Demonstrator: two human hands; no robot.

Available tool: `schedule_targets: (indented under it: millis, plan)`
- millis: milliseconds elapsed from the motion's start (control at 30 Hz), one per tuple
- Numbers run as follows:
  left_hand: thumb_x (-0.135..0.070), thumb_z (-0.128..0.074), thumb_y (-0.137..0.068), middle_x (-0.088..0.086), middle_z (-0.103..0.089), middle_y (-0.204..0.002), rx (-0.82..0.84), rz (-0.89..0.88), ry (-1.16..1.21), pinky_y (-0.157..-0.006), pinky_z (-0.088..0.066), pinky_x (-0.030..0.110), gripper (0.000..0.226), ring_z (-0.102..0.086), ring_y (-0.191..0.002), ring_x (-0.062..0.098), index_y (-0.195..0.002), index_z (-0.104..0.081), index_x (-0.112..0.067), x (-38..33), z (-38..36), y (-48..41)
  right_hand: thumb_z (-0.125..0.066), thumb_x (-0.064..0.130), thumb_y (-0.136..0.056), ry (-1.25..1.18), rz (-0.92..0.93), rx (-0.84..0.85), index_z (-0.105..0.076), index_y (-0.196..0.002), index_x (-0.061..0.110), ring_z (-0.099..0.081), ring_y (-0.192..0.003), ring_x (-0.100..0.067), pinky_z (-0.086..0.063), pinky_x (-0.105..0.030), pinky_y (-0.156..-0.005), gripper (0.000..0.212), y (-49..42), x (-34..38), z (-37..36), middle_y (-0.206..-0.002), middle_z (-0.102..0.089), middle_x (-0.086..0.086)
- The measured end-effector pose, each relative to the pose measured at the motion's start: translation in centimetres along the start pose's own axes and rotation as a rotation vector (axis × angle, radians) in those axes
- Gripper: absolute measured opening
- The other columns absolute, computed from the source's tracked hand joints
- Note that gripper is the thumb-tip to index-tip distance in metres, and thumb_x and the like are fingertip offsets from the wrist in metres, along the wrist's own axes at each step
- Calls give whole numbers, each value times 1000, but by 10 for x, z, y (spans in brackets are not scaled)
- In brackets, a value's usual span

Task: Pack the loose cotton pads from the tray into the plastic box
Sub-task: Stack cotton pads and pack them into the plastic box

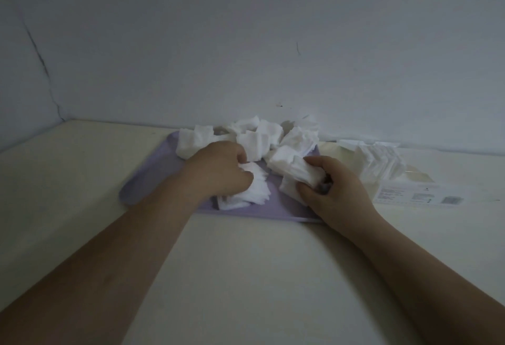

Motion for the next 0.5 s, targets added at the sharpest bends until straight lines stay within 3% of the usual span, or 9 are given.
schedule_targets:
  millis: [67,167,300,367,467,500]
  plan:
    - [-38,-72,-83,-11,-70,-88,62,-4,10,-81,-57,30,26,-69,-85,13,-106,-70,-27,-2,-6,2,-77,29,-85,1,-3,-3,-62,-132,26,-60,-81,2,-39,-6,-70,49,0,0,1,-101,-66,10]
    - [-43,-79,-80,-15,-66,-93,99,-31,80,-81,-52,24,36,-65,-87,7,-112,-68,-30,-6,-11,0,-76,28,-85,-43,-24,-8,-63,-130,25,-61,-79,2,-42,-4,-68,47,0,-3,2,-96,-66,12]
    - [-31,-75,-80,-18,-63,-98,103,-73,155,-82,-47,21,41,-62,-93,5,-121,-70,-29,-13,-24,2,-76,26,-86,-74,-44,-7,-64,-129,26,-62,-79,3,-42,-2,-68,45,0,-4,3,-98,-68,10]
    - [-26,-72,-81,-17,-62,-91,41,-83,179,-79,-48,23,32,-62,-87,6,-113,-73,-30,-15,-26,1,-76,27,-86,-73,-44,-6,-63,-129,27,-62,-82,2,-43,-3,-69,45,0,-4,3,-100,-68,10]
    - [-26,-70,-85,-6,-69,-82,-90,-92,189,-70,-50,26,5,-65,-77,13,-86,-74,-25,-11,-21,-5,-76,26,-86,-86,-43,-6,-63,-130,26,-62,-81,3,-42,-2,-69,46,1,-4,4,-98,-67,12]
    - [-28,-69,-85,-3,-68,-83,-155,-102,181,-66,-47,27,9,-64,-76,16,-76,-70,-26,-9,-16,-8,-76,26,-86,-89,-44,-6,-63,-130,26,-62,-80,5,-41,-1,-68,45,1,-4,5,-97,-67,13]
Point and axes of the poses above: each hand's wrist, its own y-axis away from the middle knuckle, its own z-axis out of the back of the hand, x = y × z, the point moved 6 cm from there along -y, towards the middle knuckle
